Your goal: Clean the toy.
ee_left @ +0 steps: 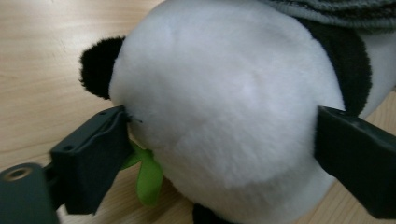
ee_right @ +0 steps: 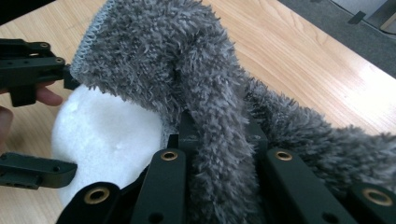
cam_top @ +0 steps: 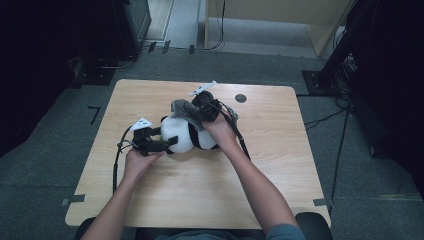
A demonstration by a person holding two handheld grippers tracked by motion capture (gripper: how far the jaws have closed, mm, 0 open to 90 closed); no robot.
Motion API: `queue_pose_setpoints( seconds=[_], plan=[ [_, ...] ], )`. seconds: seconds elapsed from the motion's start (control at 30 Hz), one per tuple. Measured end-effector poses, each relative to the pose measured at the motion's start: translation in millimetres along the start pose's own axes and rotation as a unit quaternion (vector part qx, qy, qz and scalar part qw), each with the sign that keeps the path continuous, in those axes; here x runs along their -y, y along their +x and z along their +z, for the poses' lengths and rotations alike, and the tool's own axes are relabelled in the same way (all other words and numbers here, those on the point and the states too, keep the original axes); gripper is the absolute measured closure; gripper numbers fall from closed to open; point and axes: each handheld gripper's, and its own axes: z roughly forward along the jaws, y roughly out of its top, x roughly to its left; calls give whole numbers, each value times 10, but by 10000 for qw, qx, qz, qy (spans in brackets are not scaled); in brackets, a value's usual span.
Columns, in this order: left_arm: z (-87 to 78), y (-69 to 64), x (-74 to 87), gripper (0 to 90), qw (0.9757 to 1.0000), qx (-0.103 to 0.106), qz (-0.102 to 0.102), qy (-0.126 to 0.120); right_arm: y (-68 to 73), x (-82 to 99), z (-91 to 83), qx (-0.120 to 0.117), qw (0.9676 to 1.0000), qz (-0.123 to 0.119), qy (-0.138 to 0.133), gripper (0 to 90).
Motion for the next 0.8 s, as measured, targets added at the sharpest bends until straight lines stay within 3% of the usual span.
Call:
queue_pose_setpoints(
  seconds=[0.1,0.3,0.33,0.43,0.53,0.63,0.73,0.8],
  plan=[
    [38,-27,-8,26,9998,-16,-24,195,-1,1,29,-40,10000,28,4,774],
    [-32,-98,-35,356,9995,-157,94,266,42,-84,61,72,9999,-68,106,771],
    [-31,-119,-32,394,9993,-193,179,266,26,-128,49,69,10000,35,34,771],
    [-25,-200,-30,433,9980,-363,432,267,31,-261,50,-180,9994,228,-196,769],
    [-35,-208,-39,457,9983,-368,376,270,176,-394,160,-242,9996,3,-155,767],
    [-44,-207,-39,482,9981,-392,357,301,308,-418,338,-355,9993,-108,66,760],
    [-49,-197,-34,487,9984,-369,285,311,297,-370,411,-349,9990,-185,207,760],
    [-49,-200,-34,491,9984,-386,286,313,228,-358,384,-356,9990,-88,242,759]
  ],
)
